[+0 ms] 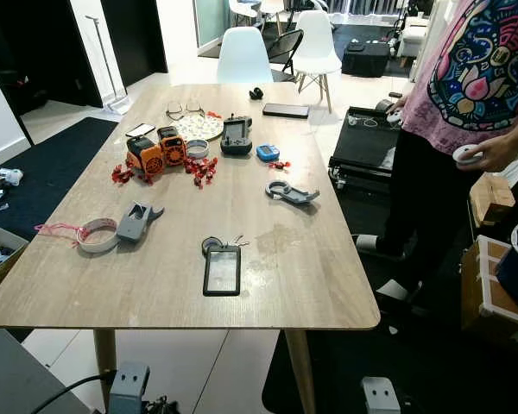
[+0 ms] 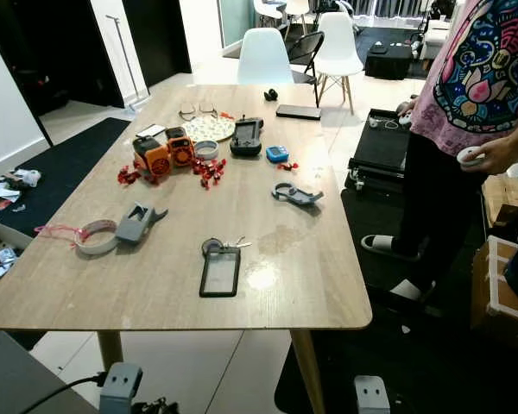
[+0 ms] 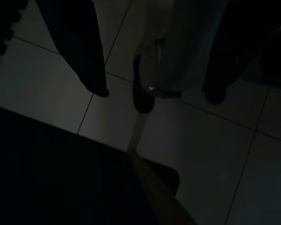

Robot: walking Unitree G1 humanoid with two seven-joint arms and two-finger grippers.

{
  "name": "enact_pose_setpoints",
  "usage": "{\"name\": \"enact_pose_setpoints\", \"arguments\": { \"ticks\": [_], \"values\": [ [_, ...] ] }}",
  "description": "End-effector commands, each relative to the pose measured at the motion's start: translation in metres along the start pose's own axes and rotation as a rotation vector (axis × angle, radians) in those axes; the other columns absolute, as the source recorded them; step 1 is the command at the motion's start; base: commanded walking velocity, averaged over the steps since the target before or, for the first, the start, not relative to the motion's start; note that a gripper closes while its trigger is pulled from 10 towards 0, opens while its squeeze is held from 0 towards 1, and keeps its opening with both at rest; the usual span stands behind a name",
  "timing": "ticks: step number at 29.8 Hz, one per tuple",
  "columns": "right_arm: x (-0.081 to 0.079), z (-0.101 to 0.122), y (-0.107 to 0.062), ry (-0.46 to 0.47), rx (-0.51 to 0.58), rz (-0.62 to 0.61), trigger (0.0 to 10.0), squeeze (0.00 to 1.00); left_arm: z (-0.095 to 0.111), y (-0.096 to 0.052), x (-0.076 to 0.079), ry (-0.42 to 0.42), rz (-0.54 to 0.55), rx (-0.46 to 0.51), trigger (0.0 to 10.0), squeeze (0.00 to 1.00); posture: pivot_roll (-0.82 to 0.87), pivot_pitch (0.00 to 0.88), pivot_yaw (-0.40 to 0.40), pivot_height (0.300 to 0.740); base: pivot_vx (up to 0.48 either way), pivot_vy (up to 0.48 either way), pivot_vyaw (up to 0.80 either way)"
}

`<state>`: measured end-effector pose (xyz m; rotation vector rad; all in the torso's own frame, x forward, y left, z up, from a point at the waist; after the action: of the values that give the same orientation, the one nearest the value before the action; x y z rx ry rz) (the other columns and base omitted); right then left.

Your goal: Hang keys on a hook

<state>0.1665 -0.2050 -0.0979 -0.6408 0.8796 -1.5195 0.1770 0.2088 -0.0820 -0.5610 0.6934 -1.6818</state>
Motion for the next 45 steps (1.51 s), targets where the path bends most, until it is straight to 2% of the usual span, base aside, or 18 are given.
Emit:
{"name": "enact_pose_setpoints", "arguments": {
  "ticks": [1, 9, 19, 31, 45],
  "values": [
    [0.006, -0.002, -0.001, -0.002, -0.018, -0.004, 10.0, 0.0, -0.004, 0.001, 0.006, 0.007, -0.01, -0.013, 10.0, 0.0, 0.03, 0.035, 0.02, 0.74, 0.0, 0.0, 0.0],
    [0.011, -0.002, -0.002, -0.023, -0.021, -0.003, 10.0, 0.0, -0.008, -0.001, 0.001, -0.011, 0.023, -0.039, 10.0, 0.0, 0.03, 0.034, 0.019, 0.74, 0.0, 0.0, 0.0],
    [0.007, -0.009, -0.003, -0.043, -0.039, -0.003, 10.0, 0.0, -0.011, -0.002, -0.002, -0.038, 0.049, -0.052, 10.0, 0.0, 0.03, 0.035, 0.018, 0.74, 0.0, 0.0, 0.0],
    [-0.017, -0.014, 0.0, -0.075, -0.046, 0.024, 10.0, 0.0, -0.018, -0.005, -0.006, -0.039, 0.062, -0.07, 10.0, 0.0, 0.04, 0.02, 0.014, 0.74, 0.0, 0.0, 0.74],
    [-0.012, -0.006, 0.001, -0.096, -0.037, 0.023, 10.0, 0.0, -0.019, -0.005, -0.008, -0.04, 0.072, -0.082, 10.0, 0.0, 0.04, 0.009, 0.01, 0.74, 0.0, 0.0, 0.8]
  ]
}}
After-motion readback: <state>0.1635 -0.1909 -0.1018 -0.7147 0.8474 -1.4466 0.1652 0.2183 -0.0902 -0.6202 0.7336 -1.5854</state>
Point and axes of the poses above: a point about 5 cm out from each wrist's last joint towards the gripper, its own y axis pointing out of the wrist towards the gripper, its own z axis along the axis of the wrist's last joint, x = y × z, the point moved 1 cm from there along y, pointing out of the wrist towards the gripper, and after that the axes turned 8 degrees about y, right-handed, at the moved point
